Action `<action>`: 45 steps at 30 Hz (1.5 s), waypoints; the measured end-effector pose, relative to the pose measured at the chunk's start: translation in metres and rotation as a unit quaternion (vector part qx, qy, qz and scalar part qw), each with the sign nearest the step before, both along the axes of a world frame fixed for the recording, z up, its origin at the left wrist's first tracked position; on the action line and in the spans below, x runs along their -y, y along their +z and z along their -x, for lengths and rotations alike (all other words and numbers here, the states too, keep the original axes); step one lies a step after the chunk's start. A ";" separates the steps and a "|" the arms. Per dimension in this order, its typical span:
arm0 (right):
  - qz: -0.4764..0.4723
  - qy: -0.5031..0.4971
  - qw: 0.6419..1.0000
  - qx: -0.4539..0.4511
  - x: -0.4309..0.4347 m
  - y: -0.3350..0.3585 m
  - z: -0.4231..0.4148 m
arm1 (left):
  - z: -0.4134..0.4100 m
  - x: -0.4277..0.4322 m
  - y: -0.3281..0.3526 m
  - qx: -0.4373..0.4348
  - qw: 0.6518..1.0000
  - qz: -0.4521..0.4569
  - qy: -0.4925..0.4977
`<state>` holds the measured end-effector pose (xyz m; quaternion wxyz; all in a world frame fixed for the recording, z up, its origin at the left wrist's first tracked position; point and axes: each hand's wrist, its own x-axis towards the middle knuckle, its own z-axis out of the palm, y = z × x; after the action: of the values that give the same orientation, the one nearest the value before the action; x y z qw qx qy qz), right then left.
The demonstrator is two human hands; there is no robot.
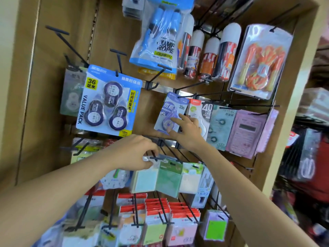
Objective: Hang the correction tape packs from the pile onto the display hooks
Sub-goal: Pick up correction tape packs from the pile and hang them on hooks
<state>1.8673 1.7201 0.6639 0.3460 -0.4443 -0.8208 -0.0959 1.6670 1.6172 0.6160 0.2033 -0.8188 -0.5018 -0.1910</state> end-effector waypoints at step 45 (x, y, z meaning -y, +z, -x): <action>0.683 0.067 0.692 0.225 0.393 -0.664 0.277 | 0.282 0.546 -0.656 0.499 0.543 0.490 0.465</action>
<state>1.5898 1.3269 0.0001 -0.2422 -0.4668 -0.7409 0.4177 1.3848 1.0715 -0.0403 -0.4527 -0.2151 -0.8481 -0.1716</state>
